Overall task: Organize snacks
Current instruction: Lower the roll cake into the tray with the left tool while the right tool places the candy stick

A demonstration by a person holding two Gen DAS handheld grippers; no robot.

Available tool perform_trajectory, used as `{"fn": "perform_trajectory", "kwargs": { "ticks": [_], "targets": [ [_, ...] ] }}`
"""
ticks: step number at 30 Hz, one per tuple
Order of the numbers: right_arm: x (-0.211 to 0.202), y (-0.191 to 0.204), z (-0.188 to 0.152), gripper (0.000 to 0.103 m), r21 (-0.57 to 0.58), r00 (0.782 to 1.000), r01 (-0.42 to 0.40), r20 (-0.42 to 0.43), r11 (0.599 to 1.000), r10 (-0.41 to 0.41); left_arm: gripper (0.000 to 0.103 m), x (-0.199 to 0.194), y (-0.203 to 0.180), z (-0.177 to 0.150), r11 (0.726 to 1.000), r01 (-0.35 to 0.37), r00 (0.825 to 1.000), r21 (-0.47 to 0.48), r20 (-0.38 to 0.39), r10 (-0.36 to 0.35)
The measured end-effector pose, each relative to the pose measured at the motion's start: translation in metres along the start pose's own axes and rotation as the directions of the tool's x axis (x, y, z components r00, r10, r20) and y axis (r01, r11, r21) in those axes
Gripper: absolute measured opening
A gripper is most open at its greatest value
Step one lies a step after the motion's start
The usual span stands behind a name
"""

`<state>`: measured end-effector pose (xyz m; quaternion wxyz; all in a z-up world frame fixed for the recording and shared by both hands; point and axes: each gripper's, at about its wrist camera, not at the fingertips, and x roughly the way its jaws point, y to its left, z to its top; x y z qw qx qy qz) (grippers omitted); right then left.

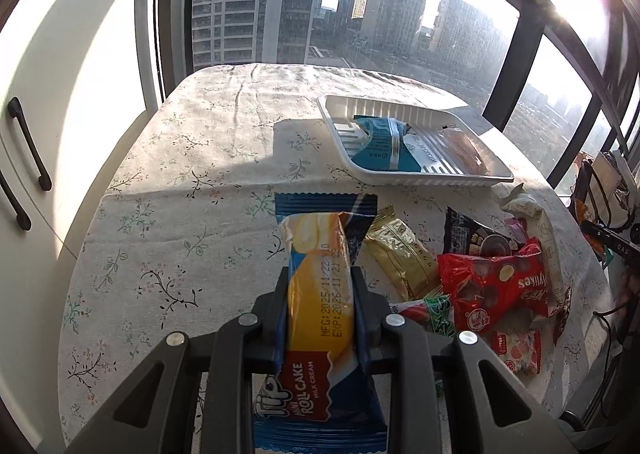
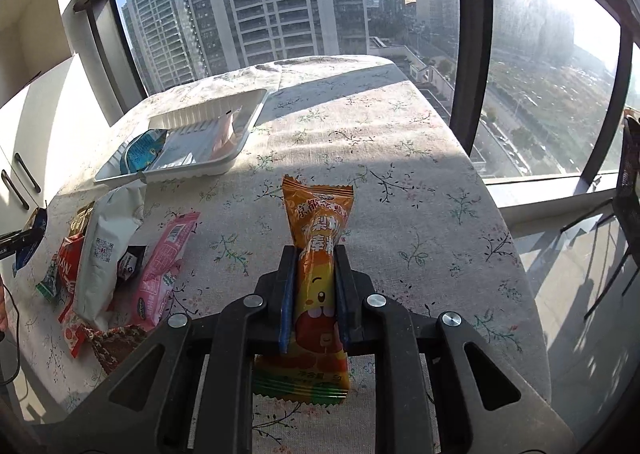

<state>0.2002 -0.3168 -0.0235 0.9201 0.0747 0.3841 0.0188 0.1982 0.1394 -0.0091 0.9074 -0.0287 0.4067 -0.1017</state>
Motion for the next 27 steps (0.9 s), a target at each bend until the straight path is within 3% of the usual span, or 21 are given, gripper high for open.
{"fn": "perform_trajectory", "kwargs": {
  "ticks": [7, 12, 17, 22, 27],
  "targets": [
    [0.012, -0.001, 0.057, 0.016, -0.018, 0.997, -0.037, 0.063, 0.999, 0.038, 0.027, 0.014, -0.01, 0.054, 0.999, 0.02, 0.999, 0.042, 0.032, -0.021],
    [0.035, 0.056, 0.097, 0.016, -0.149, 0.984, -0.147, 0.078, 0.978, 0.159, 0.027, 0.037, -0.034, 0.102, 0.995, 0.047, 0.998, 0.088, 0.04, -0.051],
    [0.073, 0.112, 0.129, 0.016, -0.221, 0.97, -0.232, 0.021, 0.947, 0.242, 0.027, 0.071, -0.063, 0.143, 0.988, 0.053, 0.998, 0.142, 0.022, -0.056],
    [0.114, 0.148, 0.146, 0.016, -0.261, 0.969, -0.244, -0.028, 0.934, 0.245, 0.028, 0.103, -0.075, 0.161, 0.988, 0.076, 0.997, 0.137, -0.011, -0.076],
    [0.144, 0.156, 0.147, 0.016, -0.288, 0.973, -0.232, -0.059, 0.929, 0.224, 0.028, 0.129, -0.101, 0.165, 0.98, 0.107, 0.994, 0.169, -0.05, -0.1]
  ]
}}
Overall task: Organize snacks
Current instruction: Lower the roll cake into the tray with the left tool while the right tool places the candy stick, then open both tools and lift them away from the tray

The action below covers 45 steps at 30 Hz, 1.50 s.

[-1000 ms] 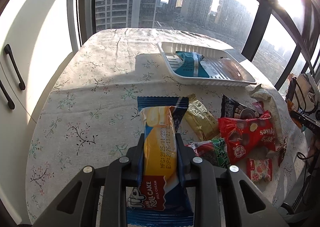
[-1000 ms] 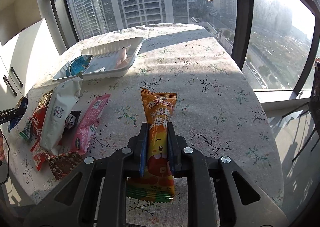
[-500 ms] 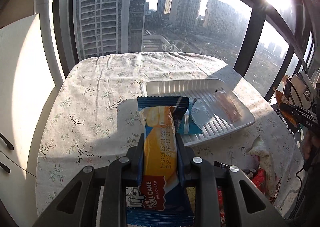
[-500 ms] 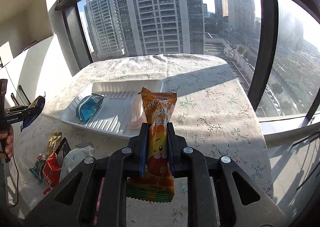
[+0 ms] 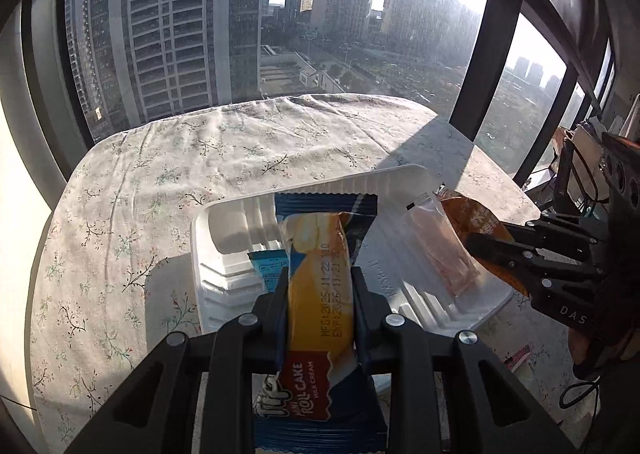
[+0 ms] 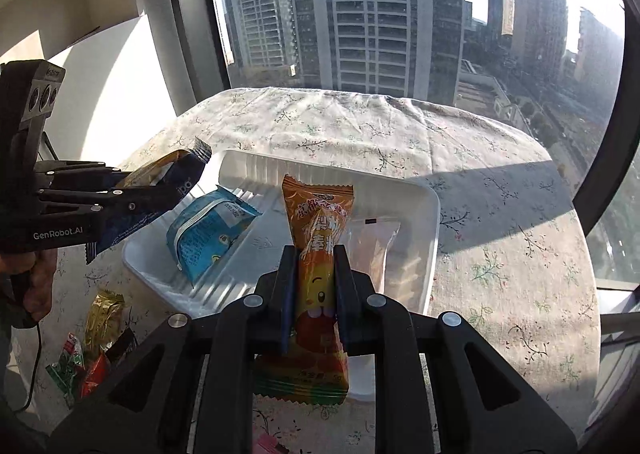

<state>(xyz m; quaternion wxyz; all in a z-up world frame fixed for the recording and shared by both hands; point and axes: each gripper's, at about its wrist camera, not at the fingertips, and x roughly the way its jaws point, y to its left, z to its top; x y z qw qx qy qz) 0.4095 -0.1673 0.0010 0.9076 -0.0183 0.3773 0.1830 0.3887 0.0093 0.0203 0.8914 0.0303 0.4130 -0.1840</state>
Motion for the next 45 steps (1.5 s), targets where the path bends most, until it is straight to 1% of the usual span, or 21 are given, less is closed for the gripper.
{"fn": "perform_trajectory", "kwargs": {
  "ticks": [6, 9, 13, 25, 29, 30, 34, 37, 40, 42, 45],
  "targets": [
    [0.03, -0.01, -0.003, 0.016, 0.024, 1.0, 0.006, -0.03, 1.0, -0.005, 0.028, 0.035, -0.018, 0.008, 1.0, 0.019, 0.999, -0.003, -0.044, -0.019],
    [0.041, -0.015, -0.002, 0.016, 0.037, 0.999, -0.001, -0.033, 0.999, 0.002, 0.028, 0.047, -0.026, 0.009, 1.0, 0.01, 0.998, 0.008, -0.058, -0.009],
    [0.051, -0.012, -0.003, 0.016, 0.024, 0.999, -0.003, -0.044, 1.0, 0.004, 0.028, 0.06, -0.031, 0.008, 1.0, -0.008, 0.997, 0.016, -0.077, 0.01],
    [0.076, -0.02, -0.013, 0.016, 0.038, 0.996, 0.012, -0.093, 0.999, -0.008, 0.029, 0.082, -0.041, 0.003, 0.997, -0.043, 0.99, 0.063, -0.132, 0.051],
    [0.076, -0.019, -0.016, 0.016, 0.035, 0.996, 0.015, -0.091, 0.999, -0.012, 0.03, 0.084, -0.043, 0.002, 0.996, -0.053, 0.988, 0.076, -0.142, 0.063],
    [0.076, -0.018, -0.017, 0.016, 0.035, 0.996, 0.014, -0.092, 0.999, -0.01, 0.032, 0.085, -0.043, 0.002, 0.995, -0.053, 0.987, 0.079, -0.146, 0.065],
    [0.077, -0.016, -0.019, 0.017, 0.019, 0.995, 0.022, -0.096, 1.0, -0.02, 0.045, 0.087, -0.045, 0.001, 0.994, -0.064, 0.986, 0.09, -0.15, 0.077],
    [0.076, -0.015, -0.019, 0.017, 0.015, 0.995, 0.026, -0.096, 1.0, -0.025, 0.052, 0.087, -0.041, 0.0, 0.995, -0.07, 0.985, 0.076, -0.152, 0.081],
    [0.075, -0.015, -0.019, 0.018, 0.023, 0.995, 0.025, -0.094, 0.999, -0.023, 0.057, 0.083, -0.04, 0.0, 0.994, -0.081, 0.986, 0.075, -0.143, 0.092],
    [0.073, -0.016, -0.019, 0.023, 0.023, 0.996, 0.031, -0.086, 0.999, -0.029, 0.059, 0.078, -0.04, 0.0, 0.993, -0.087, 0.986, 0.077, -0.134, 0.097],
    [0.069, -0.018, -0.018, 0.028, 0.019, 0.996, 0.043, -0.074, 0.999, -0.041, 0.068, 0.068, -0.04, 0.0, 0.993, -0.086, 0.989, 0.078, -0.113, 0.095]
  ]
}}
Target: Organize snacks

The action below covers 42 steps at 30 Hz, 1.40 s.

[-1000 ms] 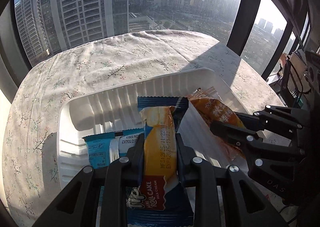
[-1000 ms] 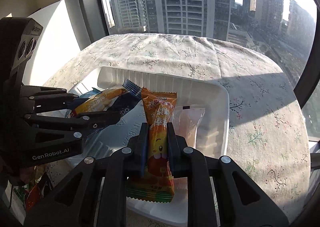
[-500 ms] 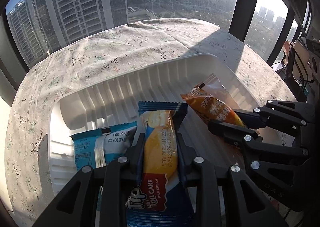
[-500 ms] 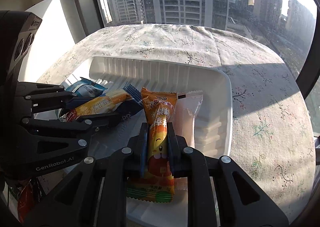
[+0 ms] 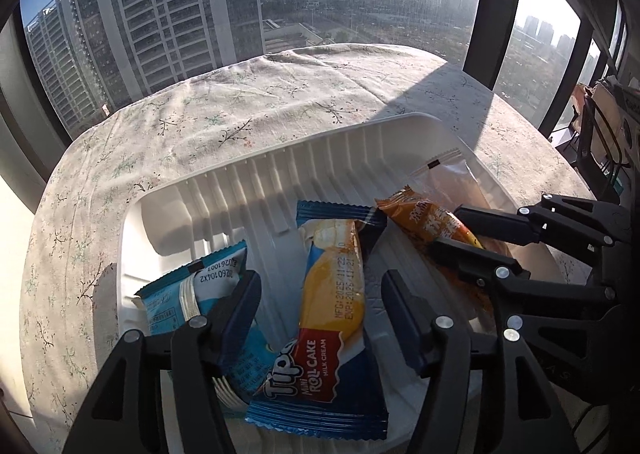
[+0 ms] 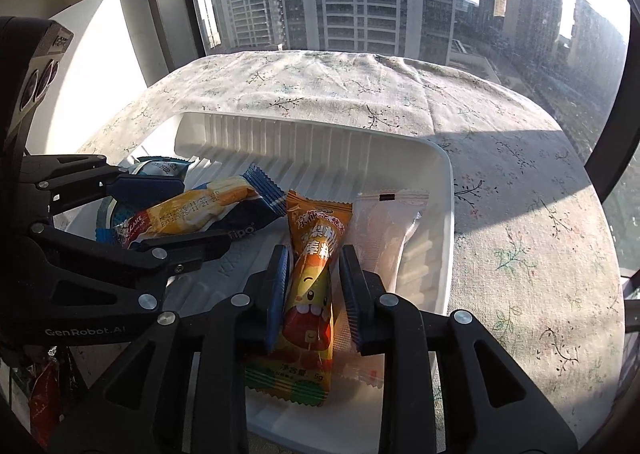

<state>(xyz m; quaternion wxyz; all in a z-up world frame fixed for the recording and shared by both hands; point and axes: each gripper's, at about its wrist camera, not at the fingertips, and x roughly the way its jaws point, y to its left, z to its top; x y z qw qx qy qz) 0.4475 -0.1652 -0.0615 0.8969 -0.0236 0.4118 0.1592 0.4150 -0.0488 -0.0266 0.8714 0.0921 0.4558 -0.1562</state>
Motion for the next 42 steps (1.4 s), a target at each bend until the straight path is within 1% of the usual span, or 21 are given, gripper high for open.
{"fn": "perform_trajectory", "kwargs": {
  "ticks": [1, 3, 5, 6, 8, 11, 13, 15, 16, 17, 20, 22, 25, 28, 29, 33, 35, 38, 40, 41, 42],
  "targets": [
    [-0.001, 0.0, 0.0, 0.03, 0.0, 1.0, 0.0, 0.004, 1.0, 0.0, 0.072, -0.005, 0.0, -0.001, 1.0, -0.003, 1.0, 0.001, 0.01, 0.003],
    [-0.005, -0.002, 0.0, 0.041, 0.0, 1.0, 0.0, 0.011, 1.0, 0.0, 0.075, -0.013, 0.001, -0.003, 1.0, -0.007, 1.0, 0.007, 0.026, 0.006],
    [-0.009, -0.002, 0.001, 0.049, -0.006, 1.0, -0.009, 0.024, 1.0, 0.009, 0.078, -0.024, 0.002, -0.006, 1.0, -0.006, 0.999, 0.009, 0.043, 0.006],
    [-0.011, -0.001, 0.002, 0.051, -0.013, 0.999, -0.012, 0.031, 1.0, 0.012, 0.08, -0.029, 0.003, -0.008, 1.0, -0.01, 0.999, 0.011, 0.05, 0.01],
    [-0.017, 0.002, 0.003, 0.051, -0.032, 0.999, -0.006, 0.05, 0.999, 0.007, 0.081, -0.043, 0.006, -0.012, 1.0, -0.019, 0.997, 0.008, 0.071, 0.019],
    [-0.035, 0.005, 0.007, 0.052, -0.063, 0.996, 0.007, 0.094, 0.998, -0.001, 0.085, -0.068, 0.013, -0.022, 1.0, -0.017, 0.993, -0.008, 0.114, 0.018],
    [-0.053, 0.004, 0.011, 0.061, -0.059, 0.99, 0.009, 0.14, 0.998, 0.0, 0.096, -0.087, 0.019, -0.031, 1.0, -0.009, 0.989, -0.022, 0.149, 0.012],
    [-0.078, 0.001, 0.014, 0.078, -0.037, 0.98, -0.005, 0.199, 0.999, 0.012, 0.103, -0.107, 0.024, -0.042, 0.999, -0.004, 0.983, -0.032, 0.182, 0.009],
    [-0.093, 0.0, 0.015, 0.082, -0.024, 0.972, -0.02, 0.234, 1.0, 0.025, 0.103, -0.116, 0.026, -0.049, 0.999, -0.001, 0.981, -0.033, 0.195, 0.008],
    [-0.109, -0.001, 0.014, 0.088, -0.017, 0.962, -0.038, 0.269, 0.999, 0.041, 0.103, -0.124, 0.027, -0.055, 0.999, 0.003, 0.979, -0.033, 0.202, 0.004],
    [-0.156, 0.002, 0.002, 0.095, -0.014, 0.934, -0.063, 0.352, 0.998, 0.064, 0.103, -0.142, 0.03, -0.08, 0.999, 0.013, 0.978, -0.044, 0.21, -0.004],
    [-0.183, 0.005, -0.01, 0.097, -0.023, 0.92, -0.066, 0.387, 0.998, 0.07, 0.103, -0.151, 0.033, -0.098, 0.998, 0.001, 0.978, -0.066, 0.209, 0.013],
    [-0.222, 0.012, -0.039, 0.098, -0.027, 0.895, -0.069, 0.439, 0.997, 0.074, 0.103, -0.161, 0.034, -0.13, 0.994, -0.015, 0.979, -0.109, 0.198, 0.037],
    [-0.252, 0.016, -0.076, 0.1, -0.01, 0.874, -0.119, 0.474, 0.993, 0.11, 0.103, -0.164, 0.033, -0.165, 0.988, -0.028, 0.984, -0.154, 0.172, 0.054],
    [-0.259, 0.017, -0.089, 0.1, -0.002, 0.87, -0.134, 0.478, 0.991, 0.119, 0.103, -0.163, 0.033, -0.176, 0.985, -0.032, 0.986, -0.168, 0.158, 0.059],
    [-0.276, 0.023, -0.141, 0.101, 0.043, 0.867, -0.172, 0.481, 0.984, 0.131, 0.103, -0.158, 0.029, -0.21, 0.977, -0.038, 0.992, -0.209, 0.108, 0.061],
    [-0.278, 0.027, -0.166, 0.101, 0.063, 0.875, -0.185, 0.465, 0.981, 0.135, 0.103, -0.156, 0.024, -0.22, 0.976, -0.038, 0.994, -0.215, 0.094, 0.059],
    [-0.277, 0.029, -0.191, 0.101, 0.098, 0.882, -0.197, 0.452, 0.976, 0.133, 0.103, -0.153, 0.018, -0.227, 0.975, -0.035, 0.995, -0.218, 0.087, 0.055],
    [-0.271, 0.028, -0.203, 0.101, 0.12, 0.891, -0.215, 0.43, 0.969, 0.145, 0.102, -0.152, 0.016, -0.23, 0.976, -0.05, 0.994, -0.21, 0.084, 0.069],
    [-0.266, 0.028, -0.209, 0.101, 0.132, 0.895, -0.219, 0.421, 0.967, 0.145, 0.102, -0.153, 0.015, -0.231, 0.976, -0.062, 0.993, -0.209, 0.087, 0.081],
    [-0.264, 0.028, -0.213, 0.101, 0.141, 0.898, -0.222, 0.415, 0.965, 0.146, 0.098, -0.154, 0.015, -0.231, 0.976, -0.066, 0.992, -0.209, 0.094, 0.087]
  ]
}}
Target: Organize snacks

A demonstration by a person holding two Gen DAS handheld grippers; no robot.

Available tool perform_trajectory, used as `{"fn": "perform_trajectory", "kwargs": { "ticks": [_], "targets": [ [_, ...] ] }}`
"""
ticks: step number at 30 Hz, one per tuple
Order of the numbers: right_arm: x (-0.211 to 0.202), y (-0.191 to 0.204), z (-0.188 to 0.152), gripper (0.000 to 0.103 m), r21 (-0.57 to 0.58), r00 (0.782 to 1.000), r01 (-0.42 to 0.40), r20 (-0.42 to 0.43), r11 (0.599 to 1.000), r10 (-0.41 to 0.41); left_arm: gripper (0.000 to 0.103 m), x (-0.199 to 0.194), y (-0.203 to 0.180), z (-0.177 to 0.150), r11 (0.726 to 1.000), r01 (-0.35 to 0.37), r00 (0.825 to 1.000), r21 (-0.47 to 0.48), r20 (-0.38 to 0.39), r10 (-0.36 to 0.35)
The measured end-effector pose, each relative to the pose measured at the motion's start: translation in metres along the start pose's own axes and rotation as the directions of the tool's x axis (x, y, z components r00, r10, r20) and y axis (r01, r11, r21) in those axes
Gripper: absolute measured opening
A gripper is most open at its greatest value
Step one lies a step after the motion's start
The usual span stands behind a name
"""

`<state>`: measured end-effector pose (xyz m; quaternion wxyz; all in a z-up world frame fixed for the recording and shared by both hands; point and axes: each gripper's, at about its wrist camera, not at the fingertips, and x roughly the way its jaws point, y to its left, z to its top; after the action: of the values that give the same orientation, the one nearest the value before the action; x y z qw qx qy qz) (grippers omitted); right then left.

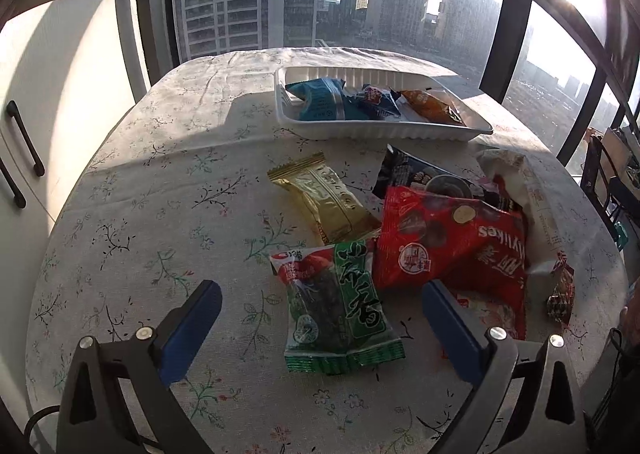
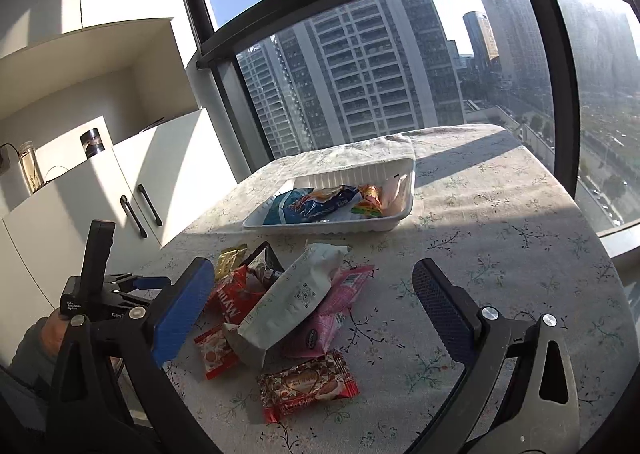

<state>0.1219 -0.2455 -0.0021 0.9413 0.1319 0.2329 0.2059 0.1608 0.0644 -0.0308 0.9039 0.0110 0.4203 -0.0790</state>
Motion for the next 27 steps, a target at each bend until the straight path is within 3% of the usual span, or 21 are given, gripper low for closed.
{"fn": "perform_trajectory", "kwargs": {
  "ticks": [4, 10, 19, 27],
  "targets": [
    [0.009, -0.003, -0.017, 0.101, 0.025, 1.0, -0.007, -0.029, 1.0, 0.008, 0.084, 0.002, 0.005, 0.0, 1.0, -0.021, 1.0, -0.008, -0.015, 0.021],
    [0.024, 0.002, -0.023, 0.101, 0.01, 0.998, -0.016, -0.057, 1.0, 0.017, 0.08, 0.01, -0.003, 0.001, 0.999, -0.024, 0.999, 0.024, -0.043, 0.025],
    [0.03, 0.008, -0.02, 0.101, -0.004, 0.997, -0.017, -0.072, 1.0, 0.017, 0.054, 0.02, -0.005, 0.001, 0.998, -0.026, 0.996, 0.051, -0.08, 0.03],
    [0.032, 0.008, -0.019, 0.101, -0.003, 0.996, -0.018, -0.082, 1.0, 0.018, 0.042, 0.019, 0.001, 0.003, 0.999, -0.017, 0.997, 0.051, -0.08, 0.021]
  ]
}}
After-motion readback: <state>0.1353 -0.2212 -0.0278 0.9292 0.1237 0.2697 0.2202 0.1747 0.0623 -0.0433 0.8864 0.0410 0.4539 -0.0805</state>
